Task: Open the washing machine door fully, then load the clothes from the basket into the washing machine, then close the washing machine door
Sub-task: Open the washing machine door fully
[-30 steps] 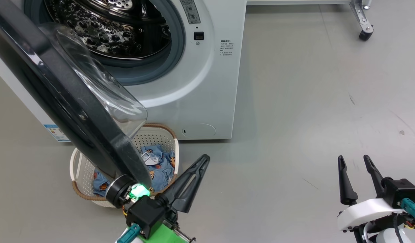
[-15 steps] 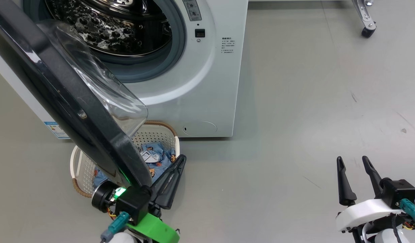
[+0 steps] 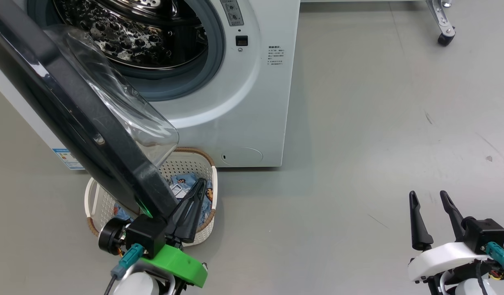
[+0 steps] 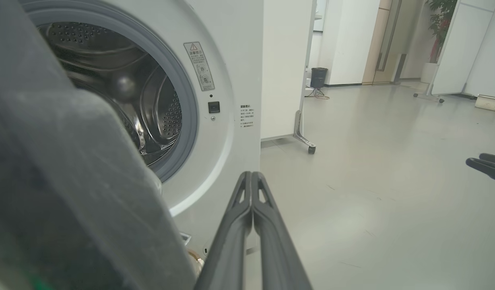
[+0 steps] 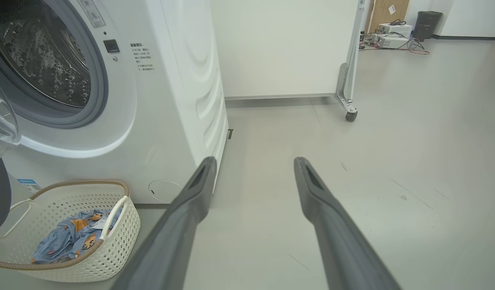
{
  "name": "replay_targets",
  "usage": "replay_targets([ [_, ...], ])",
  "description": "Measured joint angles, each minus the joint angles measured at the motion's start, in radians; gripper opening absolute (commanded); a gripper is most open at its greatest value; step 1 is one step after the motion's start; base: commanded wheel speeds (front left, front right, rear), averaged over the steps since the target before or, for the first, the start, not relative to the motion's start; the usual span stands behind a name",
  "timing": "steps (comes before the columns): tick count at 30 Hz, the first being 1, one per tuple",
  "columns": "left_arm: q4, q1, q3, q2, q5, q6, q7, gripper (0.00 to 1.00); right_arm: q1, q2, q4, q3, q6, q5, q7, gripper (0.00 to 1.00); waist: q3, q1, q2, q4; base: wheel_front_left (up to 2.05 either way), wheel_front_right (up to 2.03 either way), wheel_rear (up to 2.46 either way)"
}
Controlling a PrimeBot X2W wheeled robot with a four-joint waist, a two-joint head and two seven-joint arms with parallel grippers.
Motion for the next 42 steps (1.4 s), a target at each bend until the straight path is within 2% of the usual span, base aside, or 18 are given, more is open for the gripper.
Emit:
replay_targets([
  [17, 0.047, -0.021, 0.009, -0.013, -0.007, -0.002, 0.0, 0.0, -0.002, 0.005, 0.002, -0.012, 0.009, -0.009, 0.0, 1.0, 0.021, 0.0, 0.0001, 0.002, 0.0, 0.0, 0.0],
  [42, 0.054, -0.004, 0.035, -0.058, -0.018, 0.0, 0.0, 0.0, -0.003, 0.021, 0.009, -0.036, 0.017, -0.014, 0.0, 1.0, 0.017, 0.0001, 0.0, 0.096, 0.0, 0.0, 0.0],
])
